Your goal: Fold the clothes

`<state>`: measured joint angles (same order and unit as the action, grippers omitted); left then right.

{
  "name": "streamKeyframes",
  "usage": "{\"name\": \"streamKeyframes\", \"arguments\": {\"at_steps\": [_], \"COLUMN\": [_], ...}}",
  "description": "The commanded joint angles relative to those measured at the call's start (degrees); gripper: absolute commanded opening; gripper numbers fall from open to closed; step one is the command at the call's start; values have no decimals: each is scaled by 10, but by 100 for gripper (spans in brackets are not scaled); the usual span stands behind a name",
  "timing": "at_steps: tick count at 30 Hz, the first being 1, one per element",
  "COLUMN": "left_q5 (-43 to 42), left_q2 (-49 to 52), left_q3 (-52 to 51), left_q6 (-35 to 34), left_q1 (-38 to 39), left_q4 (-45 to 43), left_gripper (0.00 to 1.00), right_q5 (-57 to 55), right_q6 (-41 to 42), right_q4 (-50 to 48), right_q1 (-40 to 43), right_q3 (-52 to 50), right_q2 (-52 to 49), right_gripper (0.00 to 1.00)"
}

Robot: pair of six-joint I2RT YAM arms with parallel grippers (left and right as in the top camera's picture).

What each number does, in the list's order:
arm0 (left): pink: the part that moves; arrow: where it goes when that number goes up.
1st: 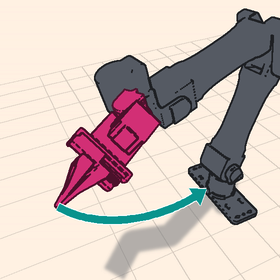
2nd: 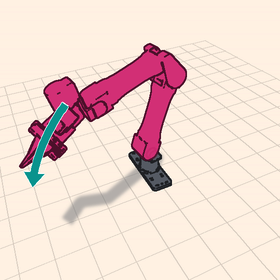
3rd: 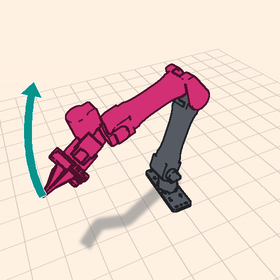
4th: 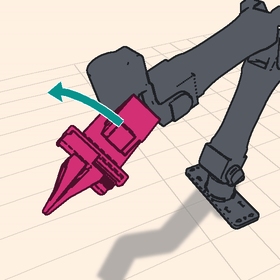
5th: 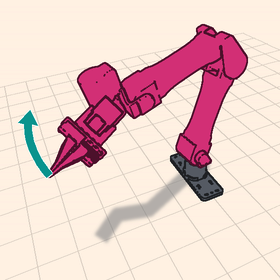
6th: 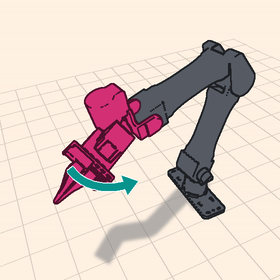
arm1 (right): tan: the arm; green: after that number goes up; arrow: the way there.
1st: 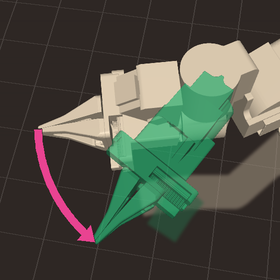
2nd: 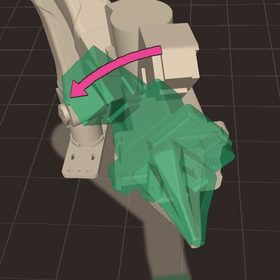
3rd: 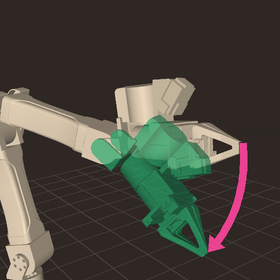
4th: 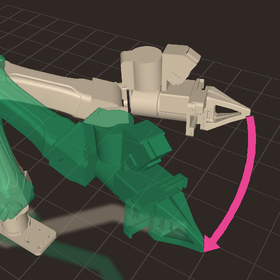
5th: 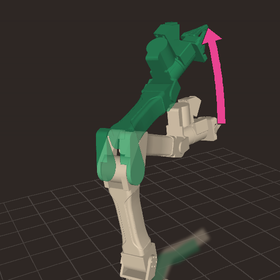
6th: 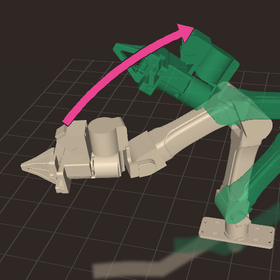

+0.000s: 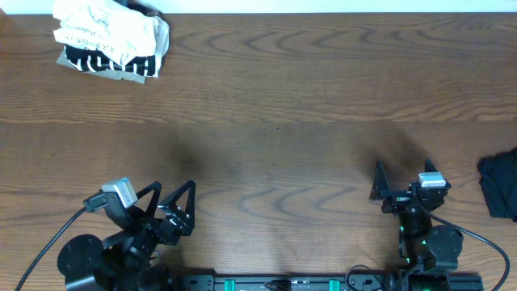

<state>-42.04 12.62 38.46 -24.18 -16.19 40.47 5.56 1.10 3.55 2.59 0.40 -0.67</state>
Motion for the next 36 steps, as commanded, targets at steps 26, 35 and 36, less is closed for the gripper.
{"name": "streamKeyframes", "arguments": {"at_steps": [26,35,36], "left_q5": [58,272,279], "left_q2": [-10,-82,-91], "left_q3": [-10,-79,-92], "left_q6": [6,-24,-14], "left_q1": [74,144,150], "left_q4": [5,-31,-51], "left_gripper": [98,98,98], "right_q5": [1,1,1], "right_q6": [-10,-10,-10], "right_q4": [3,3,3], "right_q1": [-12,-12,-12], "right_q3": [-1,-1,-1], "right_q2": [3,3,3], "right_gripper": [99,99,99]}}
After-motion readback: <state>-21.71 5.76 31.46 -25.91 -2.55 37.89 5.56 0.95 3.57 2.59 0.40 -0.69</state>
